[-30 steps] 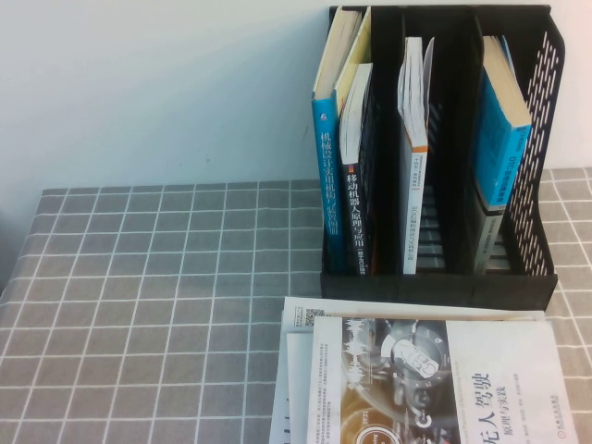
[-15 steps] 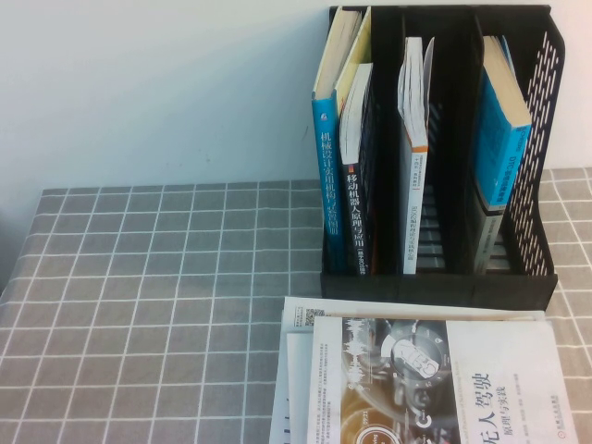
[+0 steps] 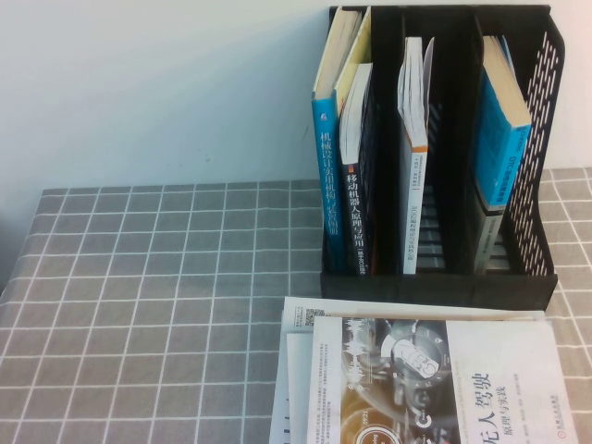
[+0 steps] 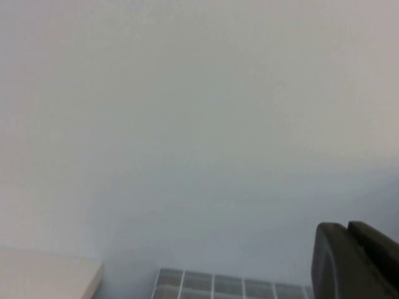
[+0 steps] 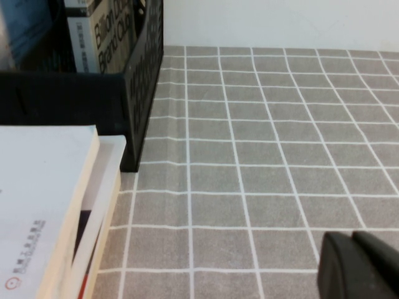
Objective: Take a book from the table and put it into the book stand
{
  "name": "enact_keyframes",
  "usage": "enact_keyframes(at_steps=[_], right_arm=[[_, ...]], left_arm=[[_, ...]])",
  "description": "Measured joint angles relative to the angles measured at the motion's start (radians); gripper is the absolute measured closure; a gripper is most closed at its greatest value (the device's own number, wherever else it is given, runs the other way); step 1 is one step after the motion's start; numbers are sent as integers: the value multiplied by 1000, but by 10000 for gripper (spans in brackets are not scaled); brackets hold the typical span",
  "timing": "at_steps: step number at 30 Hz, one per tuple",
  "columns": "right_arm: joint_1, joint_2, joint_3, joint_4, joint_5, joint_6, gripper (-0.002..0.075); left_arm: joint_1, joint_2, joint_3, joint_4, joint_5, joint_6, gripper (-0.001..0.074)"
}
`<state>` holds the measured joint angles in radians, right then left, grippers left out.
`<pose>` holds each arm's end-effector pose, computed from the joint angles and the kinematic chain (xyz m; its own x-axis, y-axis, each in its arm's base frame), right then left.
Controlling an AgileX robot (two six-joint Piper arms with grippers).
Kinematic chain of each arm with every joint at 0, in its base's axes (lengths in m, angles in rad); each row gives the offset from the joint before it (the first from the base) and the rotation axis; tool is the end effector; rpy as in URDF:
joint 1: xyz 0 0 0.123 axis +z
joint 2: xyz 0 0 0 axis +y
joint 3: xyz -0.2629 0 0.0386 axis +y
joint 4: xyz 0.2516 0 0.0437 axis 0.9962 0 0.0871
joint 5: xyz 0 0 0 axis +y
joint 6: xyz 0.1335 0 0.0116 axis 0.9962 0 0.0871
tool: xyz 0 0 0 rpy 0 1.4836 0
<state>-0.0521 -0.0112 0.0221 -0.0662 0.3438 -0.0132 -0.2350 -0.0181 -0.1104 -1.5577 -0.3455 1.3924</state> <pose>0.1176 -0.0091 0.1642 -0.2681 -0.0616 -0.9614 0.0535 0.9955 -0.0787 0.1111 0.0200 0.2600 0.2265 -0.2127 -0.9505 -0.0661 0.9703 -0.2328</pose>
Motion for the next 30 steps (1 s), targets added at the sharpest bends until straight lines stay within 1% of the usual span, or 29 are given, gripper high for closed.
enact_keyframes(at_steps=[2, 4, 6, 9, 11, 12, 13, 14, 18, 20, 22, 23, 25, 27, 30], right_arm=[[0, 0, 0, 0, 0, 0, 731], [0, 0, 0, 0, 0, 0, 731], [0, 0, 0, 0, 0, 0, 731], [0, 0, 0, 0, 0, 0, 731], [0, 0, 0, 0, 0, 0, 731], [0, 0, 0, 0, 0, 0, 731], [0, 0, 0, 0, 0, 0, 731], [0, 0, 0, 0, 0, 0, 731], [0, 0, 0, 0, 0, 0, 731], [0, 0, 0, 0, 0, 0, 731], [0, 0, 0, 0, 0, 0, 731], [0, 0, 0, 0, 0, 0, 731], [0, 0, 0, 0, 0, 0, 731], [0, 0, 0, 0, 0, 0, 731], [0, 0, 0, 0, 0, 0, 731]], left_arm=[[0, 0, 44, -15, 2, 57, 738], [0, 0, 103, -17, 2, 204, 738], [0, 0, 133, -13, 4, 452, 738], [0, 0, 132, -15, -12, 871, 738], [0, 0, 132, -9, -28, 1021, 738], [0, 0, 124, -9, -28, 1039, 738], [0, 0, 108, -15, -9, 1018, 738], [0, 0, 84, -32, 21, 945, 738], [0, 0, 32, -153, 126, 423, 738], [0, 0, 39, -173, 141, 241, 738], [0, 0, 61, -183, 141, 171, 738], [0, 0, 73, -185, 135, 182, 738], [0, 0, 87, -189, 111, 270, 738], [0, 0, 93, -160, 82, 446, 738], [0, 0, 93, -59, 62, 781, 738]])
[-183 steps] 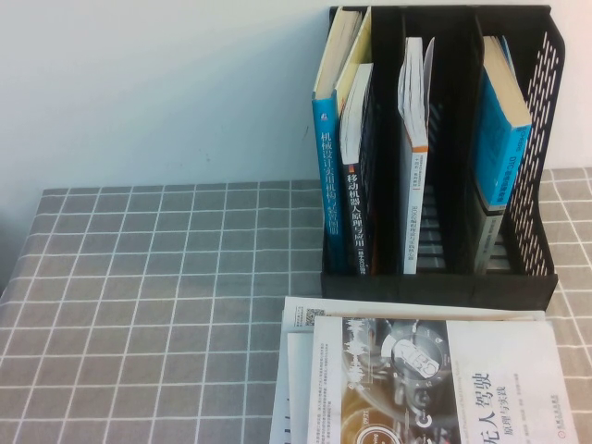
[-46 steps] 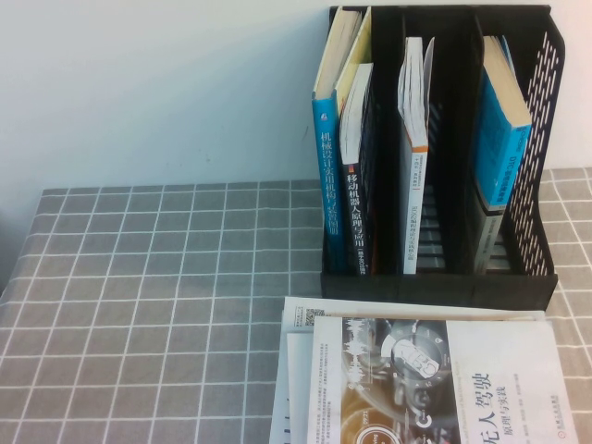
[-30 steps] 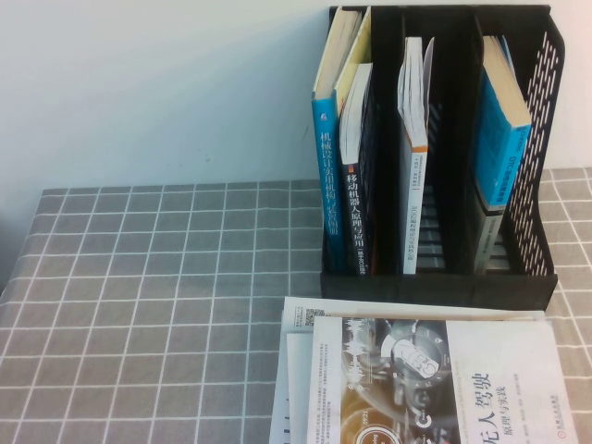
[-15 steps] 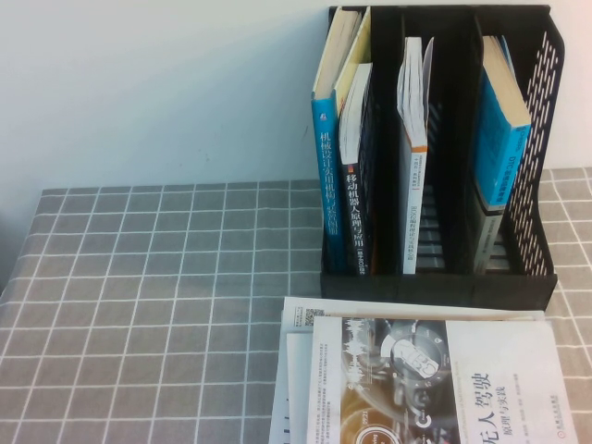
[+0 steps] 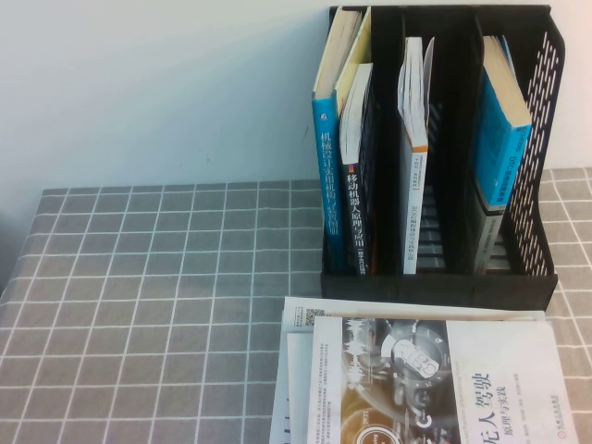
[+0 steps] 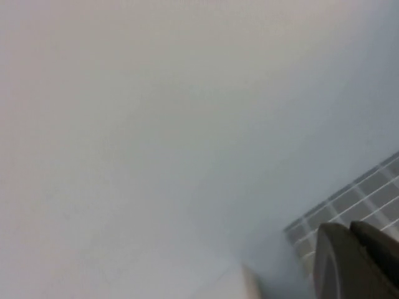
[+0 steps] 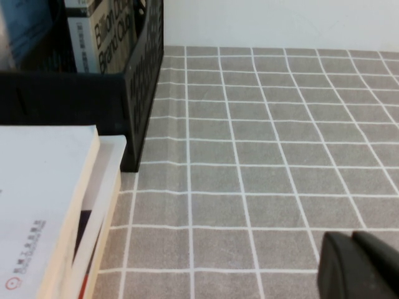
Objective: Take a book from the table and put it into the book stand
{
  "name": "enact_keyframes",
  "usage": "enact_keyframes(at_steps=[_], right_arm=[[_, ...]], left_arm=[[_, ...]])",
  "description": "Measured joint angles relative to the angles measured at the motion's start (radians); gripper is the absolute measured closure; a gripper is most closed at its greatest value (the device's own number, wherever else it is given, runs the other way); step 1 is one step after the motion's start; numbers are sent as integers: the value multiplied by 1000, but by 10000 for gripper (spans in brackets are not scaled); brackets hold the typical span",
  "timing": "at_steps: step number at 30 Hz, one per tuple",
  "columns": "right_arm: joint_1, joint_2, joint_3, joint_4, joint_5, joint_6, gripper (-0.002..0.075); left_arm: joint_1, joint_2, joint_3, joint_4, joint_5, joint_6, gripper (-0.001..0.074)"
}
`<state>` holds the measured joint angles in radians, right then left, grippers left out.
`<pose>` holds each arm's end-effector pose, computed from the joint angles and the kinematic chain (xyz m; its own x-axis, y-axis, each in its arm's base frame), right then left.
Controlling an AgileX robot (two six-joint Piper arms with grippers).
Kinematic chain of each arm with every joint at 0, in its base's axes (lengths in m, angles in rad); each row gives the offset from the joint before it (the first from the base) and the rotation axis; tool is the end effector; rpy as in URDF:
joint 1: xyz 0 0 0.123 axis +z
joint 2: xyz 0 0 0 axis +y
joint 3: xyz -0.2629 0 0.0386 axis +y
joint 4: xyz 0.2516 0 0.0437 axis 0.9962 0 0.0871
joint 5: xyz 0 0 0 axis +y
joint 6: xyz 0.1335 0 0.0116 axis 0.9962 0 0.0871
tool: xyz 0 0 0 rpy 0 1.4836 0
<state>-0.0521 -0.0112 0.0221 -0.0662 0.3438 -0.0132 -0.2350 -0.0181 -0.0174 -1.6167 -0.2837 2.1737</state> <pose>0.1176 -0.0091 0.1642 -0.2681 -0.0616 -0.9614 0.0535 0.9955 -0.0787 0.1198 0.0098 0.2235 0.0655 0.5046 -0.8609 -0.0957 0.8619 0.4979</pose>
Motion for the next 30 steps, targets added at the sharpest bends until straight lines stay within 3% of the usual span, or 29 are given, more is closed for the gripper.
enact_keyframes(at_steps=[2, 4, 9, 12, 18, 24, 30], right_arm=[[0, 0, 0, 0, 0, 0, 731], [0, 0, 0, 0, 0, 0, 731], [0, 0, 0, 0, 0, 0, 731], [0, 0, 0, 0, 0, 0, 731], [0, 0, 0, 0, 0, 0, 731], [0, 0, 0, 0, 0, 0, 731], [0, 0, 0, 0, 0, 0, 731]], left_arm=[[0, 0, 0, 50, 10, 152, 738], [0, 0, -8, 63, 69, 182, 738], [0, 0, -32, -69, 313, -147, 738], [0, 0, -32, -93, 373, -309, 738], [0, 0, -68, -101, 380, -363, 738], [0, 0, -146, -105, 367, -194, 738], [0, 0, -210, -109, 331, -329, 738]])
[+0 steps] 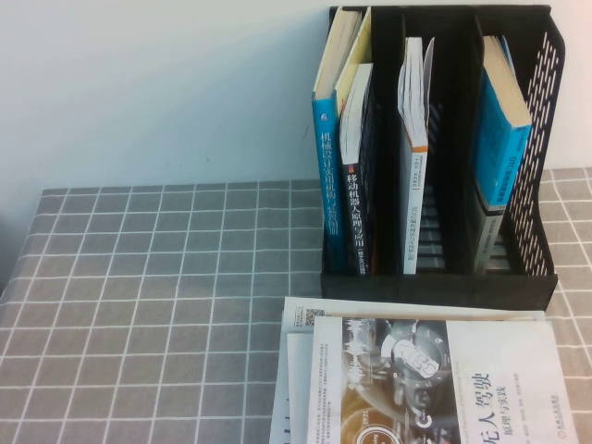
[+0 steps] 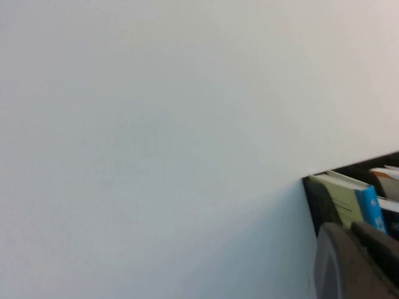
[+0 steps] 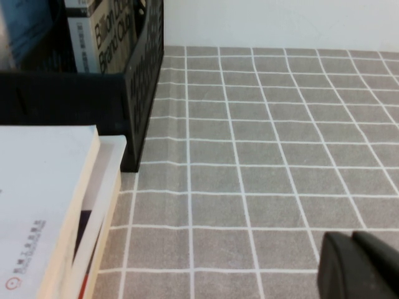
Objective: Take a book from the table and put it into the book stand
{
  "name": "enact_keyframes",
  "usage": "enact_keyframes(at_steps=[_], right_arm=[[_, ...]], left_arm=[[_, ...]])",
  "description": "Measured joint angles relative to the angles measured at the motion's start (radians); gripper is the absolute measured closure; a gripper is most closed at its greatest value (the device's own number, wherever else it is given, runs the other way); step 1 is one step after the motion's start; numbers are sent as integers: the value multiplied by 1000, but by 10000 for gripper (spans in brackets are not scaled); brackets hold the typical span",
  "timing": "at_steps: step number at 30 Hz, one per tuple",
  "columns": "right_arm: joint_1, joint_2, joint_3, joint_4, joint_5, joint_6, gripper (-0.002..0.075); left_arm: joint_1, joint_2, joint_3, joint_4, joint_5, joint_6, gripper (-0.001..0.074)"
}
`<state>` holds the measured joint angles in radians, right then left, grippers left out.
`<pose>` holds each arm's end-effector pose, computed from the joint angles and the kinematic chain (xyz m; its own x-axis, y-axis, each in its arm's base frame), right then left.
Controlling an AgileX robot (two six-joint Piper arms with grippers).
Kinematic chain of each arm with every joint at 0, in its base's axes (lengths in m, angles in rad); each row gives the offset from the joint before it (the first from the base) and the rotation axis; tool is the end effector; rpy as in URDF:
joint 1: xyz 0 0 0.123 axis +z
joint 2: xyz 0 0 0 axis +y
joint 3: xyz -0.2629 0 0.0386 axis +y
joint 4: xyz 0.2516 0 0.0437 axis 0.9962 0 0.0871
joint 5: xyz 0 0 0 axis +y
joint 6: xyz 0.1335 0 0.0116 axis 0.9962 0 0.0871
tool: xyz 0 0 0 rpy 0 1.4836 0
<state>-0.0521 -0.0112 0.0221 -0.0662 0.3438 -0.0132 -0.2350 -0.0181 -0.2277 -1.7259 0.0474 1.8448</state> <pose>0.1176 -0.0091 0.1642 -0.2681 -0.0616 -0.9614 0.0535 0.9955 -0.0787 0.0919 -0.0285 0.3051 0.3550 0.0367 -0.9342 0.2351 0.9636 0.1272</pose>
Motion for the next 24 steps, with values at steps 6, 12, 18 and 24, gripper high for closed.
enact_keyframes(at_steps=[6, 12, 18, 24], right_arm=[[0, 0, 0, 0, 0, 0, 731], [0, 0, 0, 0, 0, 0, 731], [0, 0, 0, 0, 0, -14, 731], [0, 0, 0, 0, 0, -14, 731]], left_arm=[[0, 0, -12, -8, -132, -82, 738], [0, 0, -12, 25, -151, -77, 738], [0, 0, -12, 52, -223, 20, 738], [0, 0, -7, -17, -494, 27, 738]])
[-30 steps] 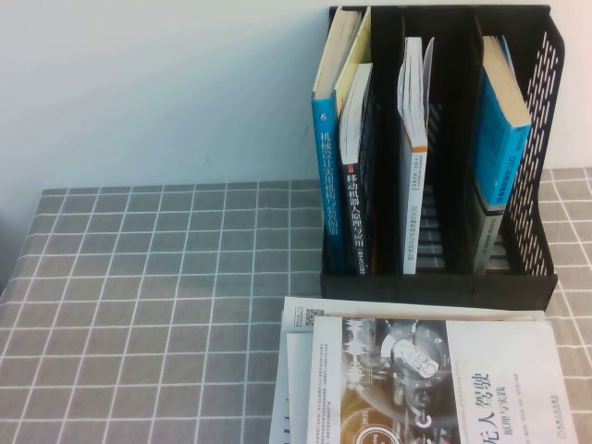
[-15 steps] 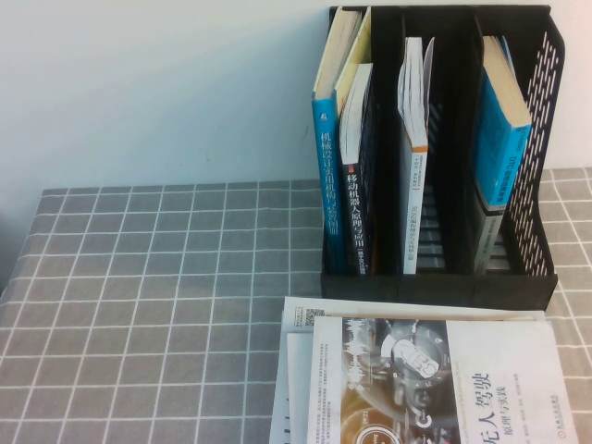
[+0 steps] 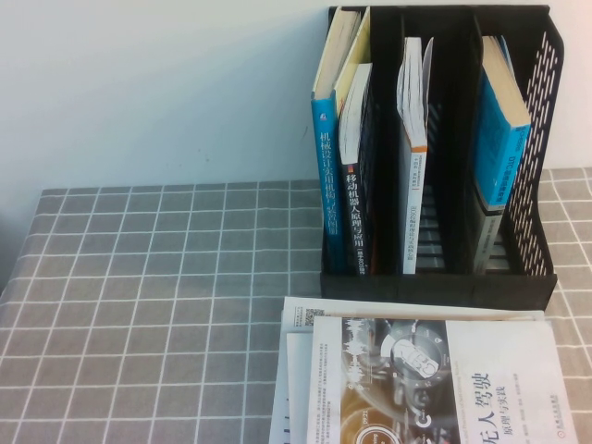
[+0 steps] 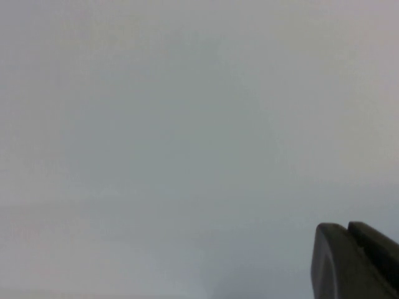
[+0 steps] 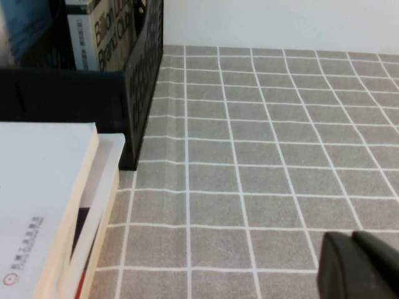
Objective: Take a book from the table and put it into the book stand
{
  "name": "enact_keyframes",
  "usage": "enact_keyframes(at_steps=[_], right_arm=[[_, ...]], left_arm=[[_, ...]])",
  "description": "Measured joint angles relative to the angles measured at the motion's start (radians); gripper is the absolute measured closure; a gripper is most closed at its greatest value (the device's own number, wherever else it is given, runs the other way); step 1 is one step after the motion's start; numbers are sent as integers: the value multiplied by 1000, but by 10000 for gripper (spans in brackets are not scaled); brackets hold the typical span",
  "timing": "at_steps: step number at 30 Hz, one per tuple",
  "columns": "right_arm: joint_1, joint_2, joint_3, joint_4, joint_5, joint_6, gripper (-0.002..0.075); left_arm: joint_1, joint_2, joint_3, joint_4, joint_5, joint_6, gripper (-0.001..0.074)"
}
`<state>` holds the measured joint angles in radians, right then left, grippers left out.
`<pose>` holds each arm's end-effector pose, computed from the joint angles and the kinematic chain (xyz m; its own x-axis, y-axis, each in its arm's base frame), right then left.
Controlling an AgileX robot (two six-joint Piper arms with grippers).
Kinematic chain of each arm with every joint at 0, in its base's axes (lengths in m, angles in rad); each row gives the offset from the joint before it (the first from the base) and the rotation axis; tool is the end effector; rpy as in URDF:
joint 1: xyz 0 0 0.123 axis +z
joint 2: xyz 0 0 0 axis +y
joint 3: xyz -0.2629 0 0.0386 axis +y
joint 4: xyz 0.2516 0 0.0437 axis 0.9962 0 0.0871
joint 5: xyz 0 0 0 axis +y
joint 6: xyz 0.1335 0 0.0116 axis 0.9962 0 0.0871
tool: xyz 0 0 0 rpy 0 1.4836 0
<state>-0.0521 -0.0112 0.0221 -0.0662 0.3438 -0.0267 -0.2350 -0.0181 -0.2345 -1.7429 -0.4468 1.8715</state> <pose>0.1176 -0.0091 0.1642 -0.2688 -0.0750 -0.9603 0.0498 0.9945 -0.0916 0.0973 0.0353 0.2930 0.2257 0.0484 -0.9730 -0.2158 0.9764 -0.0015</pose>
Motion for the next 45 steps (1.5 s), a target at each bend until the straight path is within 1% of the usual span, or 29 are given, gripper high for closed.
enact_keyframes(at_steps=[4, 7, 16, 19, 22, 24, 26, 31, 35, 37, 39, 42, 45], right_arm=[[0, 0, 0, 0, 0, -2, 731], [0, 0, 0, 0, 0, -2, 731], [0, 0, 0, 0, 0, -2, 731], [0, 0, 0, 0, 0, -2, 731], [0, 0, 0, 0, 0, -2, 731], [0, 0, 0, 0, 0, -2, 731], [0, 0, 0, 0, 0, -2, 731], [0, 0, 0, 0, 0, -2, 731], [0, 0, 0, 0, 0, -2, 731], [0, 0, 0, 0, 0, -2, 731], [0, 0, 0, 0, 0, -2, 731], [0, 0, 0, 0, 0, -2, 731], [0, 0, 0, 0, 0, -2, 731]], left_arm=[[0, 0, 42, -20, -175, -118, 738], [0, 0, 88, -32, -246, -190, 738], [0, 0, 241, -43, -263, -204, 738], [0, 0, 256, -47, -254, -201, 738], [0, 0, 256, -44, -261, -143, 738], [0, 0, 256, -44, -277, -36, 738], [0, 0, 256, -44, -299, 125, 738], [0, 0, 256, -25, -360, 707, 738], [0, 0, 256, 37, -346, 1116, 738], [0, 0, 256, 67, -296, 1209, 738], [0, 0, 256, 84, -215, 1243, 738], [0, 0, 256, 89, -55, 1263, 738], [0, 0, 256, 25, 78, 1267, 738]])
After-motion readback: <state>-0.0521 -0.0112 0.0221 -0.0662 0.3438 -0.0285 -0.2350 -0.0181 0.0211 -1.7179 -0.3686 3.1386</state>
